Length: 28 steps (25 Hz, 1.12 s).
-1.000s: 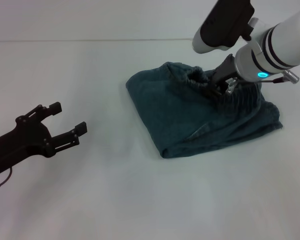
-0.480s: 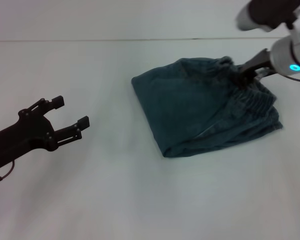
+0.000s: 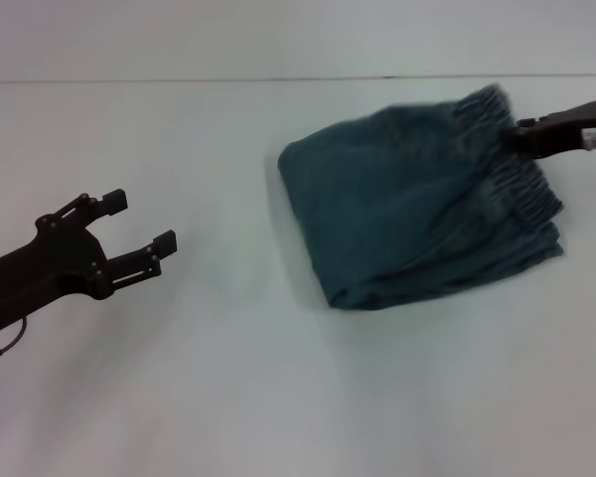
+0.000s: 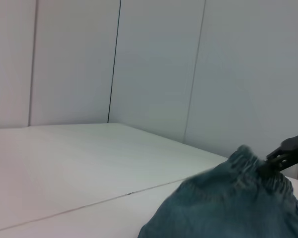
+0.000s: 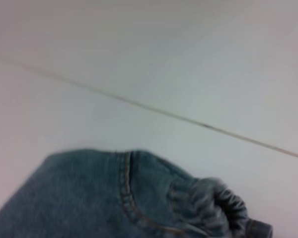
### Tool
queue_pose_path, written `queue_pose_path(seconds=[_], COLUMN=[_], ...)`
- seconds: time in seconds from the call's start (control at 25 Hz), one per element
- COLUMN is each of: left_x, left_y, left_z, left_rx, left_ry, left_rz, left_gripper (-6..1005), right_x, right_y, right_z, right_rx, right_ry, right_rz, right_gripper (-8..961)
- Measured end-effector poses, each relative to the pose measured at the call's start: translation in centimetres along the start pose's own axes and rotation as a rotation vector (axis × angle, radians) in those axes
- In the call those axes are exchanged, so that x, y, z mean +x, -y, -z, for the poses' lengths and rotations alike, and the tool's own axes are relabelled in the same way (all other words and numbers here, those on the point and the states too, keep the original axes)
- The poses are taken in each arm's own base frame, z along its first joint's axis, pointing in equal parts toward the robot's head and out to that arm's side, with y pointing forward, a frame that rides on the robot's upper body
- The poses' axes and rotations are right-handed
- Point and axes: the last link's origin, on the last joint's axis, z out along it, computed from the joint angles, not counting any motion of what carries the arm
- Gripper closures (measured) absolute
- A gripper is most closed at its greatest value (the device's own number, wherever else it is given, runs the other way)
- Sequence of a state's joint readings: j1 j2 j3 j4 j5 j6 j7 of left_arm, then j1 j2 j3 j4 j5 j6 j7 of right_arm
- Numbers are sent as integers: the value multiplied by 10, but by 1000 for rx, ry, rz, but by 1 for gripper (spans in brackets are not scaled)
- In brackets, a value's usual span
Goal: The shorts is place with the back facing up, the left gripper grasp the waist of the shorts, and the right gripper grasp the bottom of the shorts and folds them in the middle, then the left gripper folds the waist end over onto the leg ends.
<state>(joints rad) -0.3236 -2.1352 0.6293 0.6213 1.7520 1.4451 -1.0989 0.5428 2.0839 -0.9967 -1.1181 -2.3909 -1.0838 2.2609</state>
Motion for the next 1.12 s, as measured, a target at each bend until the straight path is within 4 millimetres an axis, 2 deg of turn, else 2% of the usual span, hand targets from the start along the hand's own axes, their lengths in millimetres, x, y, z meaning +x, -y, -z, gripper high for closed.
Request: queue_pose_path(seconds=[0.12,0.4,0.6,0.76,0.92,1.12], left_x=[-1,1,1,1,3,6], left_y=[0,1,-4,-5,-3,0], left_z=[0,1,6,19,36,48], left_rx=[1,-7,-38,-60,-96,-104], left_ry=[5,3,-3,-3,11,14], left_rz=[-3,-19,-21,-15,0,32], left_gripper=[64,63,62,62,61,60], right_x=[6,20,41,83,123,146], right_y=[10,22,3,-14,-34,-56], right_z=[12,38,55,50,37,25], right_rx=[-32,-86,-242,-346,-403,-443], right_ry=[43,136,294,408,457,482], right_rz=[-52,-105,5,56,130,219], right_gripper=[791,449,224,73,49,20])
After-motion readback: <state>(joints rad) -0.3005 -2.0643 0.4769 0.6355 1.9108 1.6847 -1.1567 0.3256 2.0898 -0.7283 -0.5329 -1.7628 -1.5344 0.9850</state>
